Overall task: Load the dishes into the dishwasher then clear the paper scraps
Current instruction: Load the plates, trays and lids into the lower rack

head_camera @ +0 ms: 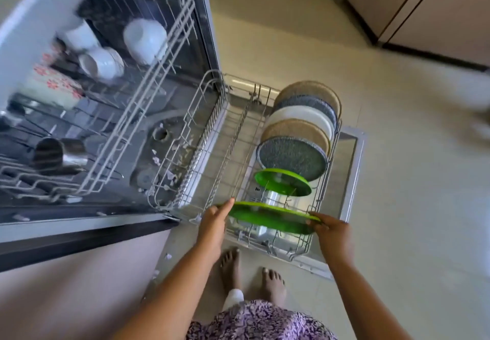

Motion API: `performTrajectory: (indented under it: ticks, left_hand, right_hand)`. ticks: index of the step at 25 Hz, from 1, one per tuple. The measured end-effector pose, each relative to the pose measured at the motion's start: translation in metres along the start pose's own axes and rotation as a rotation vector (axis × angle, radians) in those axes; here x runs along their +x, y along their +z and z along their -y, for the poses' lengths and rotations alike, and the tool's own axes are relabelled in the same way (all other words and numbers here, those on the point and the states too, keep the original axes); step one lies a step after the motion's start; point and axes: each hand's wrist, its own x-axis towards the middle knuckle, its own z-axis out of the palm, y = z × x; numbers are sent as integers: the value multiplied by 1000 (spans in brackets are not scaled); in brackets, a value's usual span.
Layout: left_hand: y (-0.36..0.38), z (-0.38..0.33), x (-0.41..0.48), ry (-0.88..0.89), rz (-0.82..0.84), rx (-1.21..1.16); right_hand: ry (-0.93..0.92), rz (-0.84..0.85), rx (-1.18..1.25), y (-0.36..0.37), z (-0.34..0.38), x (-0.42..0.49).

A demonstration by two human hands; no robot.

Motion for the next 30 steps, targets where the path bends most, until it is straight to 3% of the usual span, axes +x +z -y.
performTrajectory:
  ticks: [9,23,30]
  left_hand:
    - [49,-22,82,29,53,-127]
    - [48,3,126,-116,5,136]
    - [45,-3,131,6,-15,2]
  right_hand:
    - [-192,-151,-102,46,-34,56]
    - [-175,8,-364,81,-66,65]
    - [-255,-203,-248,74,-48,64]
